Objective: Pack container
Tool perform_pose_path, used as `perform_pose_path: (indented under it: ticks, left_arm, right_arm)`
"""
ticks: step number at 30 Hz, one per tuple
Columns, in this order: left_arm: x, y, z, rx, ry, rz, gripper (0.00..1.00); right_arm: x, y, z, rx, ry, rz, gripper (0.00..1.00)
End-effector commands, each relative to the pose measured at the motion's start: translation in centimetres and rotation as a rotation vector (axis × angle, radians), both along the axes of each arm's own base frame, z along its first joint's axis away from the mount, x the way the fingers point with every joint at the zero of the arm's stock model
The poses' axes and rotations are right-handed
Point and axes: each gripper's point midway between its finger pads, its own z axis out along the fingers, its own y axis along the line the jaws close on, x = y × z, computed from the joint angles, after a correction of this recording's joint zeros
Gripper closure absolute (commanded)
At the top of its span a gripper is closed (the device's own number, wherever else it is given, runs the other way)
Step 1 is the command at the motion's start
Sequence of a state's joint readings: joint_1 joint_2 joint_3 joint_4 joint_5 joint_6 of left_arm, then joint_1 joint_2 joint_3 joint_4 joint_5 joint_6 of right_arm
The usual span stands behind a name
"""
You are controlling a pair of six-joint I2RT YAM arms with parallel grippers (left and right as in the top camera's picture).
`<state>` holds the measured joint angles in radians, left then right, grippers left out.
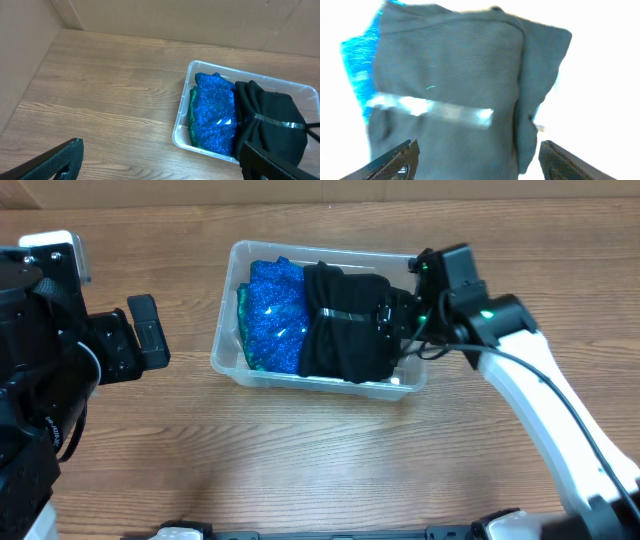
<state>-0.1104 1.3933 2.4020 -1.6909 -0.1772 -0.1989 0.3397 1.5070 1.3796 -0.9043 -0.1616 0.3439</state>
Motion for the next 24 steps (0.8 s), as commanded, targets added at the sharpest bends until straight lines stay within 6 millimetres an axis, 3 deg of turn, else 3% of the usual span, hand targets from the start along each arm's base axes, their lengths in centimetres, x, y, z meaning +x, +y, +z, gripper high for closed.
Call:
perform_pose_path:
  ticks: [1,2,7,11,14,19,24]
  left_arm:
    - [-0.2,0.4,0.3,0.023,-0.009,0.004,0.00]
    - [-0.2,0.4,0.3,0.023,-0.009,0.004,0.00]
    - [-0.2,0.4,0.3,0.023,-0.009,0.004,0.00]
    - [-0.2,0.4,0.3,0.023,-0.009,0.004,0.00]
    - [-0.2,0.4,0.3,0.023,-0.009,0.004,0.00]
    - [-0.2,0.4,0.3,0.023,-0.009,0.004,0.00]
    - [-0.2,0.4,0.3,0.023,-0.009,0.004,0.00]
  right_arm:
    - [-2.4,0.0,6.4,0.003,-0.150,0.064,0.06]
    - [-3.1,-0.2,7.0,0.007,-0.160,0.065,0.00]
    - [-6.1,-1.4,9.8,0.025,-0.212,0.063,0.00]
    - [-8.8,-1.4,9.7,0.051,-0.151,0.099,0.00]
    - [-8.6,-2.7,9.7,-0.010,-0.176,0.076,0.00]
    - [-7.7,-4.4,14.0,-0.058,-0.412,0.071,0.00]
    - [-10.3,-8.7,18.9,-0.099,-0.609,-0.080,0.00]
